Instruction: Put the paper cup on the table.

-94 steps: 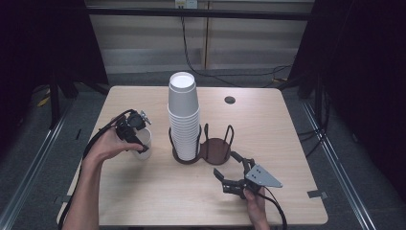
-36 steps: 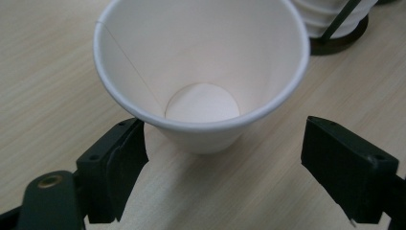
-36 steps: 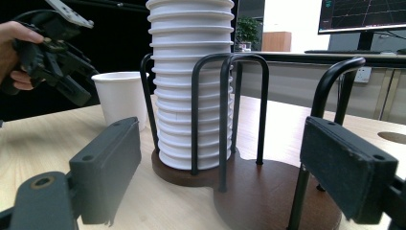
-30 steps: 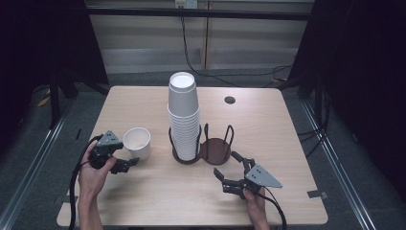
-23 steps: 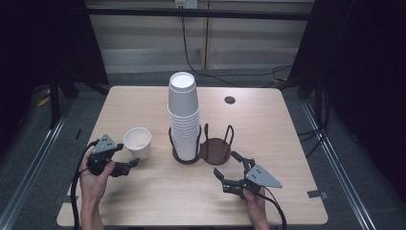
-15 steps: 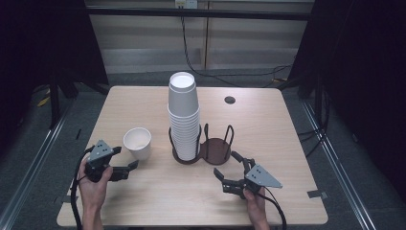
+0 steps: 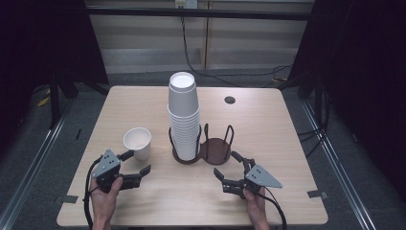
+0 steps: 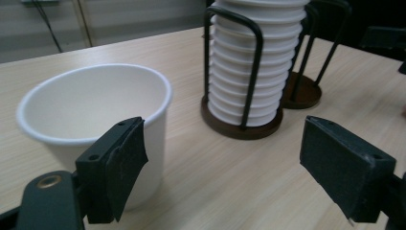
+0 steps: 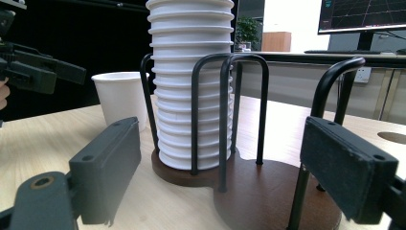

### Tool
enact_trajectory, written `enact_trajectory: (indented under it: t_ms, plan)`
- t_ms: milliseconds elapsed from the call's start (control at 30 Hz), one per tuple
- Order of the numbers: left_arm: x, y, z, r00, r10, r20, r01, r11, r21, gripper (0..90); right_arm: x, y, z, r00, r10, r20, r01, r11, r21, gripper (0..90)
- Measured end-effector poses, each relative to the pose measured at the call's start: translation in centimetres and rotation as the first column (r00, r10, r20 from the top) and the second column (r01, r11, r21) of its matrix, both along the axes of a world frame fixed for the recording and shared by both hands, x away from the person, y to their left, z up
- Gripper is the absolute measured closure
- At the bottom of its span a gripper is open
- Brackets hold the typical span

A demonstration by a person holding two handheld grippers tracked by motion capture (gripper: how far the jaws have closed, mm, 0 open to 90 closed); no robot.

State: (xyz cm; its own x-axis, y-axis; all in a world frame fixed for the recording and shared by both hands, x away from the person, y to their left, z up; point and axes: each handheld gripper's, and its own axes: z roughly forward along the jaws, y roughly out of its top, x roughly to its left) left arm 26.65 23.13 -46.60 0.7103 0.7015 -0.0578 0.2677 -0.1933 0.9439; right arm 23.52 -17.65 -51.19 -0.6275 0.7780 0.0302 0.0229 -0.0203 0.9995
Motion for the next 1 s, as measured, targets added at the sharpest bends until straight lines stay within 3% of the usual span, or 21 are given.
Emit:
enact_trajectory:
  t_ms: [67, 100, 167, 200, 300, 433, 500, 567, 633, 833, 900, 933, 1000]
  plan:
    - [-0.2, -0.6, -0.3, 0.9996, -0.020, 0.021, 0.021, 0.9997, -0.009, 15.9, 0.0, 0.0, 0.0, 1.0000, 0.000, 0.000, 0.000, 1.000, 0.000, 13.3]
    - [-0.3, -0.9, -0.5, 0.9996, -0.021, 0.020, 0.021, 0.9992, -0.033, 15.8, 0.0, 0.0, 0.0, 1.0000, 0.000, 0.000, 0.000, 1.000, 0.000, 13.3]
    - [-0.5, -1.7, -0.9, 0.9982, -0.040, 0.044, 0.042, 0.9987, -0.030, 15.8, 0.0, 0.0, 0.0, 1.0000, -0.001, 0.001, 0.001, 1.000, 0.000, 13.3]
    - [-0.7, -2.1, -1.1, 0.9982, -0.035, 0.050, 0.037, 0.9983, -0.045, 15.8, 0.0, 0.0, 0.0, 1.0000, -0.001, 0.000, 0.001, 1.000, 0.000, 13.3]
    - [-1.1, -3.4, -1.4, 0.9958, -0.040, 0.082, 0.043, 0.9984, -0.036, 15.7, 0.0, 0.0, 0.0, 1.0000, 0.000, 0.000, 0.000, 1.000, 0.000, 13.3]
    - [-1.4, -5.1, -1.8, 0.9922, -0.043, 0.117, 0.052, 0.9960, -0.072, 15.6, 0.0, 0.0, 0.0, 1.0000, -0.001, 0.000, 0.001, 1.000, 0.000, 13.3]
    - [-1.4, -5.9, -2.0, 0.9915, -0.044, 0.122, 0.052, 0.9967, -0.063, 15.7, 0.0, 0.0, 0.0, 1.0000, 0.000, 0.000, 0.000, 1.000, 0.000, 13.3]
    - [-1.4, -6.3, -2.1, 0.9907, -0.039, 0.130, 0.049, 0.9960, -0.075, 15.7, 0.0, 0.0, 0.0, 1.0000, -0.001, 0.001, 0.001, 1.000, 0.000, 13.2]
    - [-1.6, -6.9, -2.4, 0.9899, -0.041, 0.136, 0.049, 0.9971, -0.058, 15.4, 0.0, 0.0, 0.0, 1.0000, -0.002, 0.000, 0.002, 1.000, 0.000, 13.2]
    - [-1.8, -8.2, -3.2, 0.9906, -0.027, 0.134, 0.041, 0.9938, -0.103, 15.7, 0.0, 0.0, 0.0, 1.0000, -0.002, 0.000, 0.002, 1.000, 0.001, 13.2]
    - [-1.7, -8.2, -3.4, 0.9858, -0.029, 0.166, 0.040, 0.9971, -0.065, 15.7, 0.0, 0.0, 0.0, 1.0000, 0.000, 0.000, 0.000, 1.000, 0.000, 13.2]
    - [-1.8, -8.2, -3.6, 0.9848, -0.027, 0.172, 0.043, 0.9953, -0.087, 15.5, 0.0, 0.0, 0.0, 1.0000, -0.002, 0.000, 0.002, 1.000, 0.001, 13.2]
    - [-1.9, -8.3, -4.0, 0.9829, -0.024, 0.183, 0.040, 0.9957, -0.084, 15.6, 0.0, 0.0, 0.0, 1.0000, -0.001, 0.000, 0.001, 1.000, 0.000, 13.2]
